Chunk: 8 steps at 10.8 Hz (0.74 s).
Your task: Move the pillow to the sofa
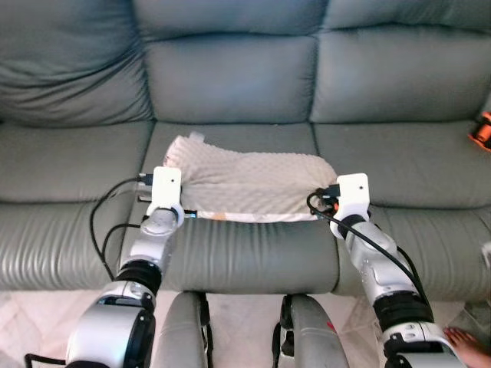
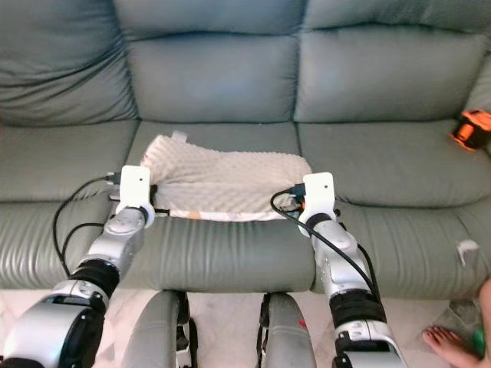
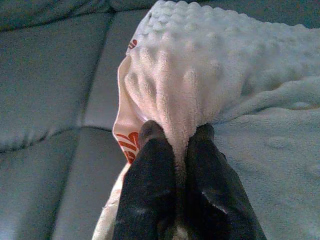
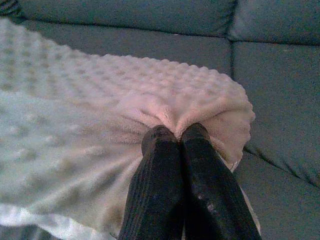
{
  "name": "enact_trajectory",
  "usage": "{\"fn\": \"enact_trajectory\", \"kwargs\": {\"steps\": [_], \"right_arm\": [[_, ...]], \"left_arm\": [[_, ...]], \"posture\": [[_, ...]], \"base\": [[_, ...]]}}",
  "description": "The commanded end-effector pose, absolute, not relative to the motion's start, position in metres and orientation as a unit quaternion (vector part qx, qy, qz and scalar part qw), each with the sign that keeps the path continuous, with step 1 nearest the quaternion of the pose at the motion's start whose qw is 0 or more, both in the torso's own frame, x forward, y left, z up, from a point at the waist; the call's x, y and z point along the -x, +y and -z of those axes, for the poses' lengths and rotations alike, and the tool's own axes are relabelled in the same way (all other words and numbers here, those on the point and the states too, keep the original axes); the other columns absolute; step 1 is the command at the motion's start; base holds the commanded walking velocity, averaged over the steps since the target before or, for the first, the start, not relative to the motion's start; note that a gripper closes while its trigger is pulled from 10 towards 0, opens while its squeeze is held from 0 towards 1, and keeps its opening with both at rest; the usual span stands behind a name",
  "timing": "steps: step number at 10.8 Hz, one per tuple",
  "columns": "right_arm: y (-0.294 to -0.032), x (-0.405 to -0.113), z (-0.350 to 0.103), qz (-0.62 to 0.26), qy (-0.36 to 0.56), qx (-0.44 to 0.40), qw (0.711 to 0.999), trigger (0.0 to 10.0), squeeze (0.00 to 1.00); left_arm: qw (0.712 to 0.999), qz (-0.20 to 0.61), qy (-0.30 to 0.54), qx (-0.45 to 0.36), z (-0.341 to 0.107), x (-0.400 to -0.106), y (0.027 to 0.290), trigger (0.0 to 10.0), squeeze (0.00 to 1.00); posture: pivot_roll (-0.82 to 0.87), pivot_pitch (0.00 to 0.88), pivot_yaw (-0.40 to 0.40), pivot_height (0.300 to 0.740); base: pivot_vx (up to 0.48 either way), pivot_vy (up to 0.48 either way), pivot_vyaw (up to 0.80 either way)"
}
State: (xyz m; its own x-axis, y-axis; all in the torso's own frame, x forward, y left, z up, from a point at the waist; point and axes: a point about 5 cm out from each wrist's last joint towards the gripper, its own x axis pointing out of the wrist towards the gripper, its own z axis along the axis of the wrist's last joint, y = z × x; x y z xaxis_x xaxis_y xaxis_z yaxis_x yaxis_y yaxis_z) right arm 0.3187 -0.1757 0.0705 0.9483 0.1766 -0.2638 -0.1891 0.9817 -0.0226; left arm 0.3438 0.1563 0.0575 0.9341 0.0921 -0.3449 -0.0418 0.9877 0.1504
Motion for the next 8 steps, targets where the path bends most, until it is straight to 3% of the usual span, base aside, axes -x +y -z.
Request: {"fn": "enact_trajectory", "kwargs": {"steps": [1,8], "right_arm": [[-0.181,-0.315,-0.064,-0.088,0.142,0.030,0.985,10.0,0.00],[-0.213,-0.295,-0.043,-0.093,0.198,0.077,0.973,10.0,0.00]], "left_arm": [[0.977,-0.077,0.181,-0.084,-0.056,-0.342,0.175,10.0,0.00],[0.967,-0.119,0.206,-0.095,-0.041,-0.329,0.189,10.0,0.00]], "posture": [[-0.04,0.222,0.025,0.657],[-0.05,0.202,0.012,0.657]], "base": [[0.000,0.000,0.00],[0.000,0.000,0.00]]}}
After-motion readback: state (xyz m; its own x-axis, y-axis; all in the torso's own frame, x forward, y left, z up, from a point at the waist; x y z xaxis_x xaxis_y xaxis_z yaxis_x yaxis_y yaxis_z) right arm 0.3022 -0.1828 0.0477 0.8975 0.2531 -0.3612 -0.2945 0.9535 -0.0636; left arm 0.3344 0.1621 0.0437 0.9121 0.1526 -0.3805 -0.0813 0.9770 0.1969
